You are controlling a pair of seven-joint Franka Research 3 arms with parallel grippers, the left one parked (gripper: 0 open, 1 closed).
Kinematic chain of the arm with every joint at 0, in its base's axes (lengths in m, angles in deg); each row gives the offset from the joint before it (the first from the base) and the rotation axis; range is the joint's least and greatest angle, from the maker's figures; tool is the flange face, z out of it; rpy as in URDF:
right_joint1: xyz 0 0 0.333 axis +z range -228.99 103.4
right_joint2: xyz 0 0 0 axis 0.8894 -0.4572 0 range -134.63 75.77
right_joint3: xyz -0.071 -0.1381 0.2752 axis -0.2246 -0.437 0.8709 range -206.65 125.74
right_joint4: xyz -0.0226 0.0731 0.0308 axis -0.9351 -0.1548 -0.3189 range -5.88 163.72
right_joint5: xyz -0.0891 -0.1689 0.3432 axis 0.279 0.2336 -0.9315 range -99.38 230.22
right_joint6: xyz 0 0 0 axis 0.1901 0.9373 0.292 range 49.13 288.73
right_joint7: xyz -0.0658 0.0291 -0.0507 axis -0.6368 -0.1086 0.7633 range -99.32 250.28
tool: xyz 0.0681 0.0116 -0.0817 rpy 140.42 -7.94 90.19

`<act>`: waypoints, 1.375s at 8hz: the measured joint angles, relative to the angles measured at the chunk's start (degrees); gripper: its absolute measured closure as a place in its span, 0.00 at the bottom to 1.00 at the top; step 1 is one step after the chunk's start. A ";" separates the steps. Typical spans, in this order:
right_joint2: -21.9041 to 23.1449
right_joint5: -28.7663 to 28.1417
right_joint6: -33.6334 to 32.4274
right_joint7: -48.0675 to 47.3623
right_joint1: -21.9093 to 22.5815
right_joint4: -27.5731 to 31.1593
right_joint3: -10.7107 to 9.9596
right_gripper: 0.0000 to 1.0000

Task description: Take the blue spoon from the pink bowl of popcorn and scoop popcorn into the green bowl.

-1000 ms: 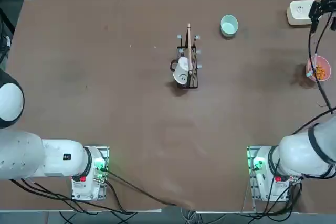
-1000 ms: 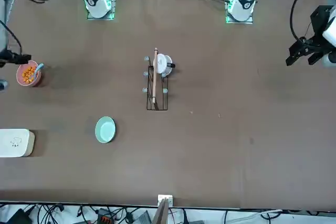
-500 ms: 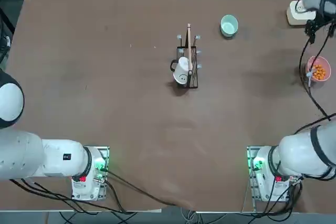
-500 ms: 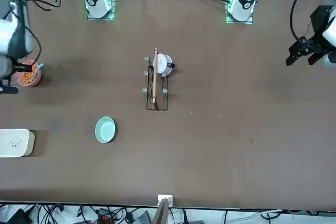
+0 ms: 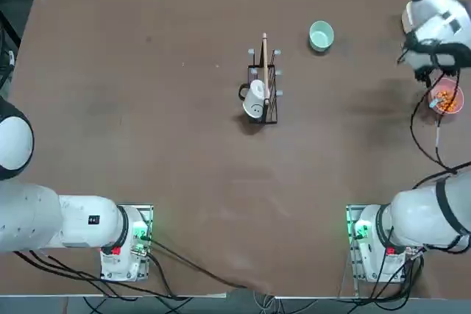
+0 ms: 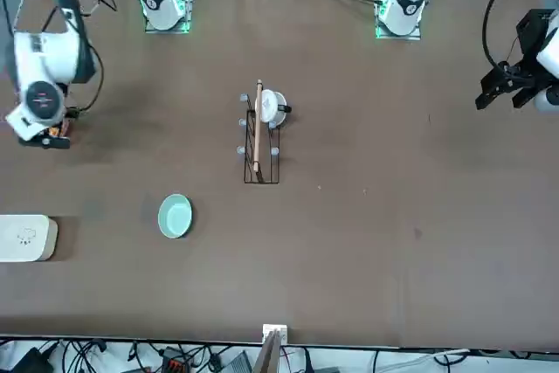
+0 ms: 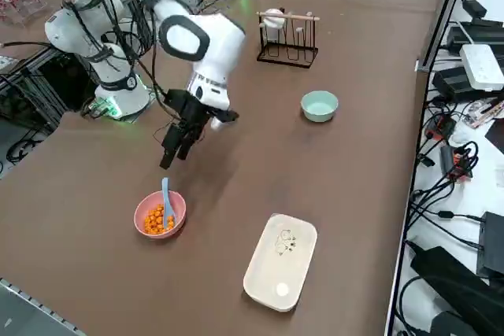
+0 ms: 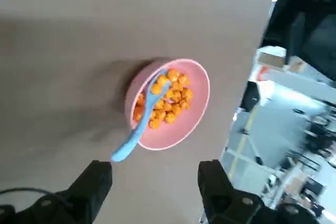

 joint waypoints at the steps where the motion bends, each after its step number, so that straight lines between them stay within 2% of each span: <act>1: -1.16 3.96 0.72 -4.97 0.29 1.49 0.04 0.00; 4: -5.39 11.43 1.32 -16.31 1.63 2.81 0.12 0.00; 6: -8.29 14.53 1.27 -23.01 3.24 2.95 0.13 0.01; 8: -9.24 16.54 0.43 -25.25 3.44 3.17 0.08 0.03; 11: -11.94 20.40 -3.19 -32.98 4.01 4.26 0.03 0.06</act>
